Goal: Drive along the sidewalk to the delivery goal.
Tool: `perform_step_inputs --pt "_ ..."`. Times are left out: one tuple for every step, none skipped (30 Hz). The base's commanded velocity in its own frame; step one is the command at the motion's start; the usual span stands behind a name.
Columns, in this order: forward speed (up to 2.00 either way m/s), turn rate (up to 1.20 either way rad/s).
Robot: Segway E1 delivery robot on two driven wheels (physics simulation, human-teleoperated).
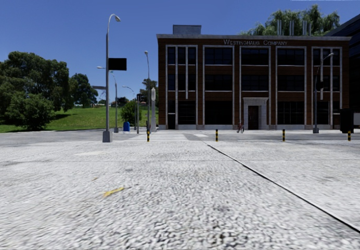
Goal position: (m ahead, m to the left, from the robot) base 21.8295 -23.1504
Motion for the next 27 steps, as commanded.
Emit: perform_step_inputs --pt "2.00 0.00" --pt "2.00 0.00" --pt "2.00 0.00" --pt "2.00 0.00" --pt "2.00 0.00" --pt "2.00 0.00" --pt "2.00 0.00" --pt "2.00 0.00" --pt "2.00 0.00" --pt "2.00 0.00" --pt "2.00 0.00" --pt "2.00 0.00" --pt "2.00 0.00" --pt "2.00 0.00" --pt "2.00 0.00" --pt "2.00 0.00" --pt "2.00 0.00" --pt "2.00 0.00" --pt "2.00 0.00" --pt "2.00 0.00" --pt "2.00 0.00" --pt "2.00 0.00" --pt "2.00 0.00" --pt "2.00 0.00" --pt "2.00 0.00" --pt "2.00 0.00" --pt "2.00 0.00"
